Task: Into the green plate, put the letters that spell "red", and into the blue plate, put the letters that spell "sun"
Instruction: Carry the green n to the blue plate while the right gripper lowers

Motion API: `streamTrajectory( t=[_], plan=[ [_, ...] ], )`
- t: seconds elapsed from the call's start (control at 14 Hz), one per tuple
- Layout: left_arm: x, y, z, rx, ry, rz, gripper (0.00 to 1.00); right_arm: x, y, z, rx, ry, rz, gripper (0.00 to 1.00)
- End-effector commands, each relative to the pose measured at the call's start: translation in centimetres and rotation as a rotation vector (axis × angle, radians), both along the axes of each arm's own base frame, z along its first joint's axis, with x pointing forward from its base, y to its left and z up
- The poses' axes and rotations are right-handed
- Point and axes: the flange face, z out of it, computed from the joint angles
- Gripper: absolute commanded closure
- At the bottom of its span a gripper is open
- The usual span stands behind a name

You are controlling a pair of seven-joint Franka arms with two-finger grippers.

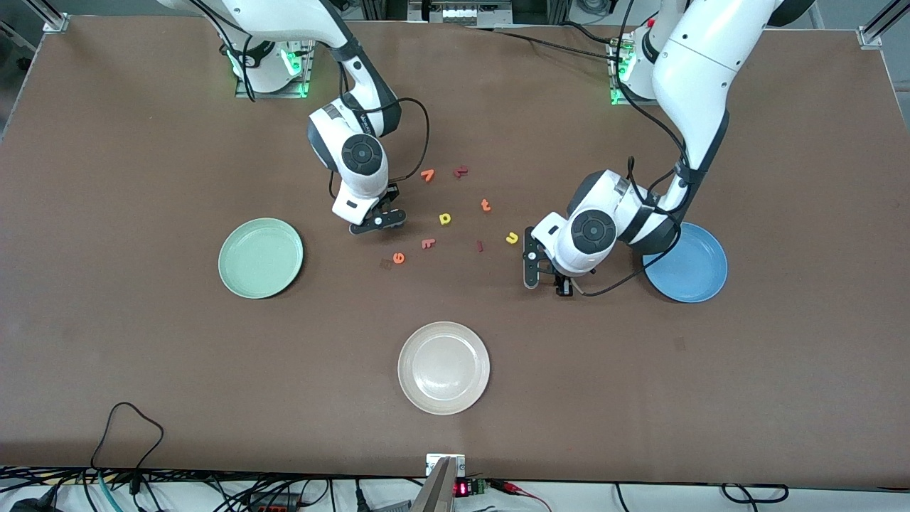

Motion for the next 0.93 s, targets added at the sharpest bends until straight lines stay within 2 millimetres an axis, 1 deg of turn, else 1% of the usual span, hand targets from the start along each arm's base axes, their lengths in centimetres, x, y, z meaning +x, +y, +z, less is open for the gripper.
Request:
streamTrajectory(
  t=[0.0,0.07,0.14,0.29,0.36,0.43,0.5,0.57,0.64,0.71,0.79,0.86],
  plan=[
    [-0.4,0.1,-0.7,0.002,-0.012,-0.031,0.41,-1.0,-0.1,1.3,0.013,-0.015,-0.011,0.53],
    [-0.4,0.1,-0.8,-0.001,-0.014,-0.031,0.41,-1.0,0.0,1.2,0.013,-0.015,-0.011,0.53],
    [-0.9,0.1,-1.4,0.002,-0.005,-0.031,0.41,-1.1,0.0,0.9,0.012,-0.014,-0.01,0.53],
    [-0.9,0.2,-1.4,0.003,-0.005,-0.03,0.61,-1.7,0.8,0.4,0.025,-0.009,-0.01,0.53],
    [-0.9,0.1,-1.3,0.002,-0.007,-0.032,0.69,-1.8,1.0,0.1,0.032,-0.011,-0.011,0.53],
    [-1.1,0.1,-1.5,0.003,-0.004,-0.032,0.74,-1.8,1.0,-0.4,0.032,-0.013,-0.011,0.53],
    [-1.3,-0.1,-1.5,0.005,-0.001,-0.031,0.75,-1.9,1.0,-0.9,0.033,-0.016,-0.009,0.53],
    [-1.5,-0.2,-1.7,0.004,-0.001,-0.034,0.77,-1.9,1.1,-0.9,0.034,-0.017,-0.007,0.53],
    [-1.7,-0.1,-1.9,0.002,-0.002,-0.034,0.85,-1.9,1.1,-1.0,0.034,-0.016,-0.006,0.53],
    [-1.5,0.1,-1.6,0.0,-0.009,-0.031,0.91,-1.9,1.0,-1.0,0.032,-0.015,-0.007,0.53],
    [-1.3,0.4,-1.1,0.001,-0.011,-0.026,0.92,-1.9,1.1,-1.0,0.032,-0.013,-0.006,0.53],
    [-0.9,1.3,0.0,0.006,-0.013,-0.011,0.93,-1.9,1.0,-1.0,0.032,-0.013,-0.006,0.53]
  ],
)
